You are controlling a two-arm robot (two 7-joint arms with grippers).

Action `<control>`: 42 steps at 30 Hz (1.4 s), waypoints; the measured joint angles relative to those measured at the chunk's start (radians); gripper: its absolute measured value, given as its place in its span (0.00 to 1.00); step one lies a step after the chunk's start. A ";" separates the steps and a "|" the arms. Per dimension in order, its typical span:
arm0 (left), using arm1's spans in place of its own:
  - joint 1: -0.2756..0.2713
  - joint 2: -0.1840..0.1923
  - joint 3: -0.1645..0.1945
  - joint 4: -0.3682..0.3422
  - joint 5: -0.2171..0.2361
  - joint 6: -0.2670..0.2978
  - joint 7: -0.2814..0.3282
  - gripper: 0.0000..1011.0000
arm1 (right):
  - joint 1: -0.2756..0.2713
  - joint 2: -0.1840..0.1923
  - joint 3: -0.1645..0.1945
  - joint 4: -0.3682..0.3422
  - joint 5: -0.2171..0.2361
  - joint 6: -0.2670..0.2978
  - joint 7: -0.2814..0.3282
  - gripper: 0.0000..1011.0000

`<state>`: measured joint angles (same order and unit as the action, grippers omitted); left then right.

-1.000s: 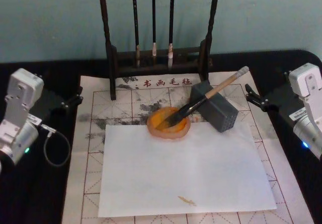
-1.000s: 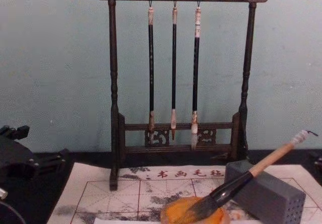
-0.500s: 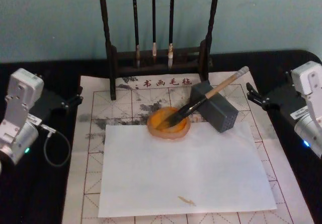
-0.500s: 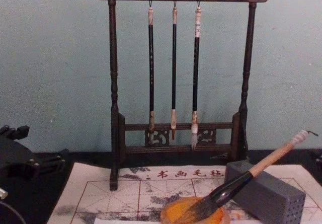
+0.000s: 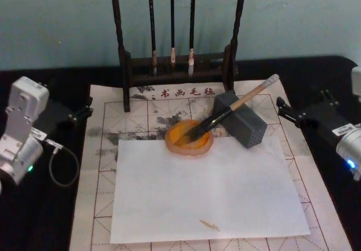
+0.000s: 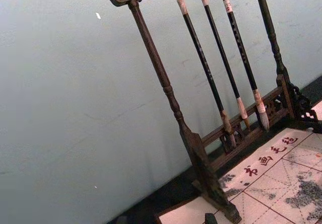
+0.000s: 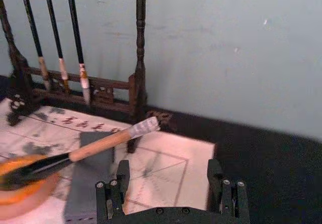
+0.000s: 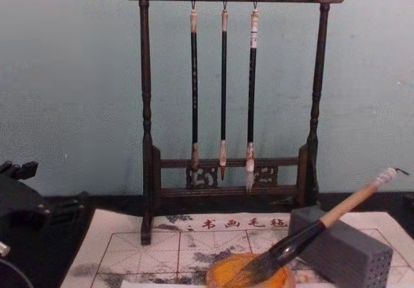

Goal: Pick up the brush from the inkstone, write on the paper, then place the brush back to its original position.

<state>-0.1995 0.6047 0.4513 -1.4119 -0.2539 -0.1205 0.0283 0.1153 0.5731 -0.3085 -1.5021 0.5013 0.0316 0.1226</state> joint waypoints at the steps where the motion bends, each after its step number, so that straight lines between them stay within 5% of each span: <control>1: 0.000 0.000 0.000 0.000 0.000 0.000 0.000 0.99 | -0.004 -0.002 0.007 -0.005 0.019 0.015 0.010 0.99; 11: 0.000 0.000 0.000 0.000 0.000 0.000 0.000 0.99 | -0.043 -0.048 0.094 -0.052 0.253 0.210 0.116 0.99; 20: 0.000 0.000 0.000 0.000 0.000 0.000 0.000 0.99 | -0.030 -0.088 0.121 -0.042 0.417 0.317 0.124 0.99; 31: 0.000 0.000 0.000 0.000 0.000 0.000 0.000 0.99 | 0.010 -0.173 0.148 0.034 0.575 0.348 0.106 0.99; 42: 0.000 0.000 0.000 0.000 0.000 0.000 0.000 0.99 | 0.059 -0.228 0.132 0.101 0.627 0.314 0.084 0.99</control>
<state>-0.1995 0.6046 0.4514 -1.4120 -0.2539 -0.1205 0.0283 0.1744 0.3448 -0.1766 -1.4015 1.1281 0.3453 0.2071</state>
